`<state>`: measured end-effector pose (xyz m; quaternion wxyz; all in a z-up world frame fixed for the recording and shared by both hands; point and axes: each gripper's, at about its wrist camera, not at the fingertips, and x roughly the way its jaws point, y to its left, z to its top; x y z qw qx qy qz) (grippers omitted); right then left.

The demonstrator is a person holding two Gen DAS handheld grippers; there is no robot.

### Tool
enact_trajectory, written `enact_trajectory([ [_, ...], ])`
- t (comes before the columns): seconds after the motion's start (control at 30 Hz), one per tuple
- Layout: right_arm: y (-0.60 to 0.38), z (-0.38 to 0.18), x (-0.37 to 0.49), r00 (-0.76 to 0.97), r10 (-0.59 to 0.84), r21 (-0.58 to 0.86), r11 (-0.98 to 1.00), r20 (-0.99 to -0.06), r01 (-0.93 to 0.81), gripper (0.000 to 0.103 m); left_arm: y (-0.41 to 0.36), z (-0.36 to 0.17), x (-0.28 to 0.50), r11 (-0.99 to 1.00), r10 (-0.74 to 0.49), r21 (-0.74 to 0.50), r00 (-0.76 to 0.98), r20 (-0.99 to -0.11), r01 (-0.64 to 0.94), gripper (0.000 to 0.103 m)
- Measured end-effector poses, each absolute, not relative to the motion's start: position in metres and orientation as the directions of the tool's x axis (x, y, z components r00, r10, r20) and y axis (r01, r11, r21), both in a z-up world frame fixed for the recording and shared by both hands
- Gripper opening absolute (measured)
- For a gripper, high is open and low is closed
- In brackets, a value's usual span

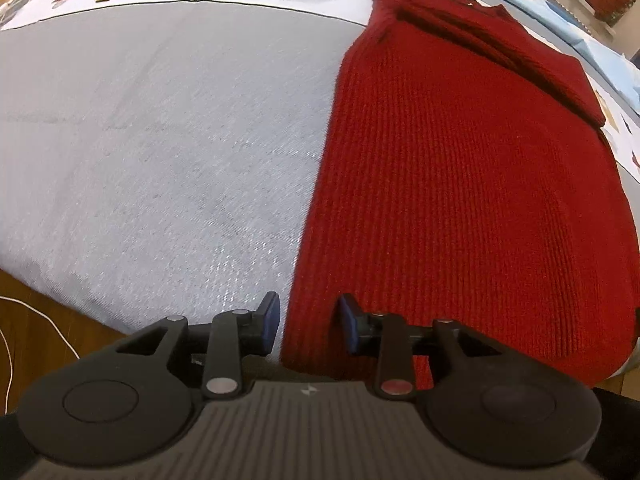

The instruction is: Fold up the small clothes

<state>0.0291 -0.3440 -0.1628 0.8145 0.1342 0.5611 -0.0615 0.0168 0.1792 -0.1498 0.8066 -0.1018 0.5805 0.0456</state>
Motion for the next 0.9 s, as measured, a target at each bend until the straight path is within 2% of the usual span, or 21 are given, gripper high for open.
enact_trajectory([
  [0.17, -0.342, -0.163, 0.030, 0.368, 0.041, 0.132, 0.965, -0.929, 0.225, 0.042, 0.176, -0.148, 0.014, 0.977, -0.041, -0.106, 0.328, -0.944, -0.184, 0.037],
  [0.2, -0.342, -0.163, 0.030, 0.371, 0.040, 0.131, 0.966, -0.928, 0.221, 0.039, 0.175, -0.149, 0.014, 0.978, -0.040, -0.105, 0.329, -0.944, -0.182, 0.036],
  [0.27, -0.341, -0.163, 0.029, 0.380, 0.051, 0.137, 0.970, -0.924, 0.203, 0.026, 0.173, -0.148, 0.012, 0.980, -0.038, -0.100, 0.331, -0.943, -0.171, 0.035],
  [0.3, -0.341, -0.161, 0.027, 0.385, 0.063, 0.146, 0.970, -0.921, 0.192, 0.018, 0.171, -0.148, 0.012, 0.982, -0.041, -0.099, 0.334, -0.942, -0.159, 0.028],
  [0.33, -0.338, -0.160, 0.027, 0.388, 0.066, 0.148, 0.971, -0.919, 0.186, 0.014, 0.169, -0.147, 0.012, 0.983, -0.052, -0.107, 0.337, -0.940, -0.147, 0.014],
  [0.4, -0.338, -0.157, 0.026, 0.395, 0.064, 0.144, 0.974, -0.917, 0.177, 0.011, 0.167, -0.138, 0.011, 0.986, -0.058, -0.110, 0.358, -0.932, -0.125, 0.011],
  [0.5, -0.346, -0.139, 0.022, 0.456, 0.097, 0.212, 0.955, -0.885, 0.208, 0.009, 0.171, -0.112, 0.003, 0.973, -0.133, -0.201, 0.441, -0.888, -0.112, 0.011],
  [0.6, -0.363, -0.121, 0.014, 0.513, 0.128, 0.294, 0.921, -0.849, 0.257, 0.009, 0.170, -0.111, 0.000, 0.978, -0.128, -0.187, 0.431, -0.893, -0.097, 0.011],
  [0.7, -0.366, -0.137, 0.014, 0.441, 0.134, 0.282, 0.915, -0.887, 0.290, 0.011, 0.174, -0.131, 0.001, 0.976, -0.114, -0.171, 0.344, -0.932, -0.138, 0.013],
  [0.8, -0.357, -0.151, 0.018, 0.383, 0.095, 0.212, 0.937, -0.919, 0.277, 0.018, 0.175, -0.140, 0.000, 0.978, -0.094, -0.146, 0.311, -0.946, -0.150, 0.024],
  [0.9, -0.350, -0.156, 0.021, 0.360, 0.065, 0.166, 0.952, -0.931, 0.257, 0.022, 0.176, -0.142, -0.001, 0.977, -0.098, -0.150, 0.309, -0.946, -0.151, 0.025],
])
